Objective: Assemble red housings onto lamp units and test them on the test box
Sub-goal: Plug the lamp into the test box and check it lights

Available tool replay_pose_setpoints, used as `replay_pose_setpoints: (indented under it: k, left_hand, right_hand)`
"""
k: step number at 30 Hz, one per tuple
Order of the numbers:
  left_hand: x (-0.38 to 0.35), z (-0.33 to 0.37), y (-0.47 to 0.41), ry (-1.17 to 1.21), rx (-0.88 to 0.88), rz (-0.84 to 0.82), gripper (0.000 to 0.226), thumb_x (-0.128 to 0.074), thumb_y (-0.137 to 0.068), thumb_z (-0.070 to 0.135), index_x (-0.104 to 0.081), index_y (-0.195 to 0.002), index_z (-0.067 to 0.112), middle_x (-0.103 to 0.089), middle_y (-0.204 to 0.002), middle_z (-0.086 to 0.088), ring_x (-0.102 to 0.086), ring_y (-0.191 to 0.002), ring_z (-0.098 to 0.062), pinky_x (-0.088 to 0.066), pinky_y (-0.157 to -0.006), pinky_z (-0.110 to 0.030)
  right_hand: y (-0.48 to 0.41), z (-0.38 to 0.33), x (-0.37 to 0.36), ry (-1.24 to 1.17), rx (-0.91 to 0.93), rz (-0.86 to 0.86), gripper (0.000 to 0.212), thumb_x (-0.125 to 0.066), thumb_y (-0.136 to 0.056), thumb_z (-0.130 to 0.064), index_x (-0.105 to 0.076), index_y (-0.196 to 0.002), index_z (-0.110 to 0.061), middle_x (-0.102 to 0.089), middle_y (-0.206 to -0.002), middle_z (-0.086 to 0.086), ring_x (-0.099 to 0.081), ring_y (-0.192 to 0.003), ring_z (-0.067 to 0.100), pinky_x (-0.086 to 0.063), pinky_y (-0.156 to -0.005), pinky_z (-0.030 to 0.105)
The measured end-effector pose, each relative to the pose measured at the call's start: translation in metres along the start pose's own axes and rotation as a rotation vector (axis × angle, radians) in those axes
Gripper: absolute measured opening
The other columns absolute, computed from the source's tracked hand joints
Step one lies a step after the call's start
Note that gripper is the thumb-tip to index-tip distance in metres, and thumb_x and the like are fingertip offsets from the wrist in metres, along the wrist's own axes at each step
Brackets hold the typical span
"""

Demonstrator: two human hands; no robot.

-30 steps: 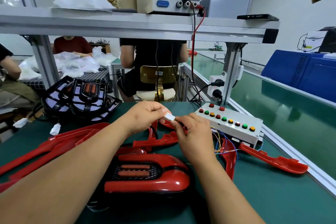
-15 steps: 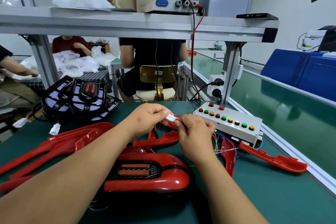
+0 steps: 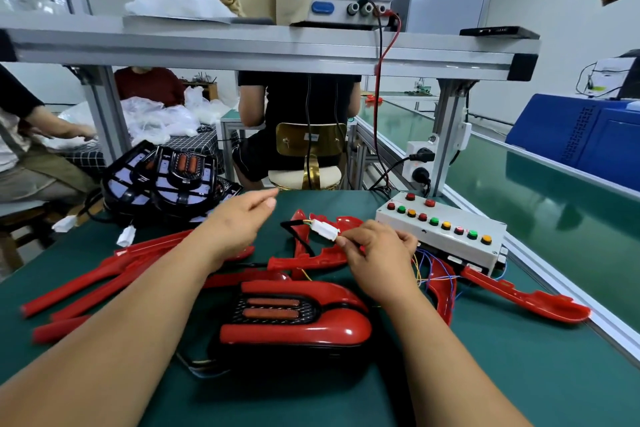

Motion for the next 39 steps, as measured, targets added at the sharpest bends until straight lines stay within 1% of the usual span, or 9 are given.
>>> replay_pose_setpoints:
  k: [2,4,7,10,13,17,23,34,39]
  left_hand:
    - [0.022,-0.021,0.021,-0.036,0.105,0.086,0.024,-0.044,-0.103,0.024,-0.067,-0.108,0.027,-0.066,-0.105,0.004,-0.059,-0.085,-0.011,-0.049,-0.076,-0.029]
    - [0.026,-0.043,0.046,-0.103,0.213,0.064,0.024,-0.045,-0.102,0.024,-0.067,-0.092,0.022,-0.067,-0.084,0.001,-0.057,-0.068,-0.013,-0.046,-0.061,-0.027]
    - [0.018,-0.064,0.074,-0.15,0.324,-0.01,0.029,-0.043,-0.102,0.036,-0.064,-0.091,0.02,-0.069,-0.079,-0.001,-0.06,-0.065,-0.015,-0.045,-0.057,-0.025]
    - [0.008,-0.063,0.083,-0.135,0.367,-0.071,0.033,-0.04,-0.102,0.043,-0.062,-0.096,0.019,-0.065,-0.083,-0.004,-0.057,-0.064,-0.017,-0.042,-0.051,-0.021]
    - [0.001,-0.066,0.087,-0.052,0.414,-0.133,0.029,-0.04,-0.102,0.044,-0.062,-0.1,0.025,-0.059,-0.092,-0.002,-0.053,-0.074,-0.016,-0.043,-0.056,-0.024]
    - [-0.001,-0.068,0.094,0.093,0.48,-0.197,0.022,-0.044,-0.103,0.037,-0.066,-0.103,0.031,-0.064,-0.106,0.004,-0.06,-0.092,-0.014,-0.051,-0.055,-0.025]
    - [-0.01,-0.063,0.092,0.338,0.474,-0.197,0.02,-0.05,-0.102,0.019,-0.07,-0.105,0.025,-0.076,-0.097,-0.007,-0.072,-0.092,-0.028,-0.058,-0.085,-0.047]
    - [0.009,-0.059,0.079,0.566,0.33,-0.051,0.022,-0.051,-0.099,0.013,-0.065,-0.11,0.026,-0.074,-0.095,-0.014,-0.069,-0.097,-0.037,-0.052,-0.085,-0.065]
    - [0.009,-0.064,0.075,0.591,0.313,-0.029,0.022,-0.05,-0.099,0.013,-0.064,-0.114,0.023,-0.071,-0.102,-0.019,-0.071,-0.094,-0.036,-0.059,-0.076,-0.055]
  right_hand:
    - [-0.001,0.004,-0.01,0.058,-0.036,-0.092,0.024,-0.05,-0.097,-0.04,-0.072,-0.104,-0.035,-0.057,-0.107,-0.011,-0.049,-0.11,0.012,-0.011,-0.088,0.033]
    - [0.0,0.011,-0.013,0.164,-0.099,-0.138,0.028,-0.043,-0.099,-0.039,-0.069,-0.109,-0.034,-0.056,-0.112,-0.008,-0.049,-0.114,0.015,-0.015,-0.1,0.041]
    - [0.001,0.032,0.006,0.288,-0.282,-0.024,0.034,-0.035,-0.101,-0.035,-0.062,-0.121,-0.03,-0.057,-0.122,-0.003,-0.048,-0.12,0.02,-0.018,-0.107,0.045]
    - [0.004,0.053,0.028,0.305,-0.452,0.076,0.05,-0.041,-0.095,-0.024,-0.039,-0.145,-0.018,-0.046,-0.144,0.002,-0.039,-0.133,0.022,-0.014,-0.114,0.047]
    - [0.001,0.063,0.026,0.277,-0.496,0.019,0.073,-0.048,-0.083,-0.024,-0.024,-0.151,-0.014,-0.038,-0.152,0.004,-0.034,-0.139,0.024,-0.013,-0.116,0.049]
    - [-0.011,0.068,0.011,0.356,-0.453,-0.12,0.082,-0.051,-0.084,-0.049,-0.02,-0.152,-0.014,-0.033,-0.155,0.003,-0.027,-0.143,0.024,-0.017,-0.113,0.052]
    - [-0.044,0.072,-0.01,0.436,-0.306,-0.243,0.099,-0.038,-0.079,-0.08,-0.013,-0.155,-0.021,-0.01,-0.164,-0.005,0.0,-0.151,0.018,-0.005,-0.115,0.058]
    - [-0.059,0.077,-0.032,0.513,-0.224,-0.256,0.103,-0.028,-0.076,-0.087,-0.019,-0.154,-0.02,-0.019,-0.162,-0.003,0.003,-0.151,0.021,-0.004,-0.115,0.058]
    - [-0.054,0.077,-0.034,0.522,-0.247,-0.255,0.103,-0.023,-0.076,-0.089,-0.017,-0.154,-0.023,-0.014,-0.163,-0.005,0.001,-0.15,0.032,-0.004,-0.114,0.058]
Point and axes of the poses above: each hand's wrist, its own y-axis away from the middle knuckle, its own x-axis out of the back of the hand, z = x × y, the point moved 10 cm from there along -y, towards the middle knuckle
